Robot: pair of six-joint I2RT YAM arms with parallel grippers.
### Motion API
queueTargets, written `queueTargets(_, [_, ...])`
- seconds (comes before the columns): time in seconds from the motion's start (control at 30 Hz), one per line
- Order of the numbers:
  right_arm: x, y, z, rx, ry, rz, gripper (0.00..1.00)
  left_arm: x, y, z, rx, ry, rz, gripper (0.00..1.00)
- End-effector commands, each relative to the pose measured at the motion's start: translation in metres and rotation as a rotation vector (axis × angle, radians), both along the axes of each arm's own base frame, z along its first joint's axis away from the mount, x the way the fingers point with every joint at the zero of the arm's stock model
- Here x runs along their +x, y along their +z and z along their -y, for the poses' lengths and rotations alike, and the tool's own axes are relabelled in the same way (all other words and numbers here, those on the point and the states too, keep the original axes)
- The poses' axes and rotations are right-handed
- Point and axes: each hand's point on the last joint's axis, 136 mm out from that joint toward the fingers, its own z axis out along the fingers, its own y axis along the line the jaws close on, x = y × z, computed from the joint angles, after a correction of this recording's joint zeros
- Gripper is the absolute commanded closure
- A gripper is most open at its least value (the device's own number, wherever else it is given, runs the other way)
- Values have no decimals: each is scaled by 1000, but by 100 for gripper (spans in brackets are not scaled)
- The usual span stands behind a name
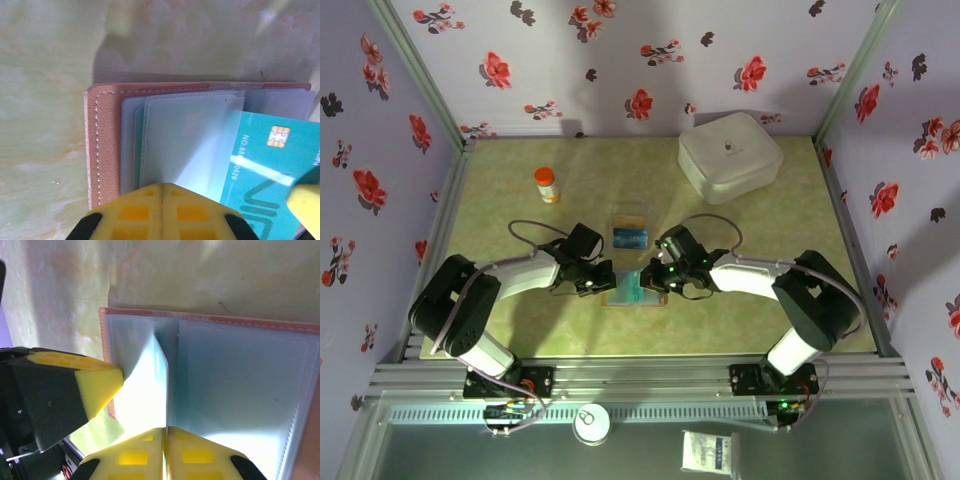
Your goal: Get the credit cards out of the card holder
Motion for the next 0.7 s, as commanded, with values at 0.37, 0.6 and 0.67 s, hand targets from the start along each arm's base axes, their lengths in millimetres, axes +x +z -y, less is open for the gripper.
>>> queueTargets(0.37, [8, 50, 34, -274, 199, 194, 99, -1, 18, 2, -9, -19, 19, 99])
queueTargets(0.6, [22, 76, 42, -430, 481, 381, 100, 1, 32, 0, -18, -12, 55, 91])
queueTargets(0.67, [26, 80, 44, -473, 592, 432, 100, 1, 34, -3, -13, -4, 64, 89])
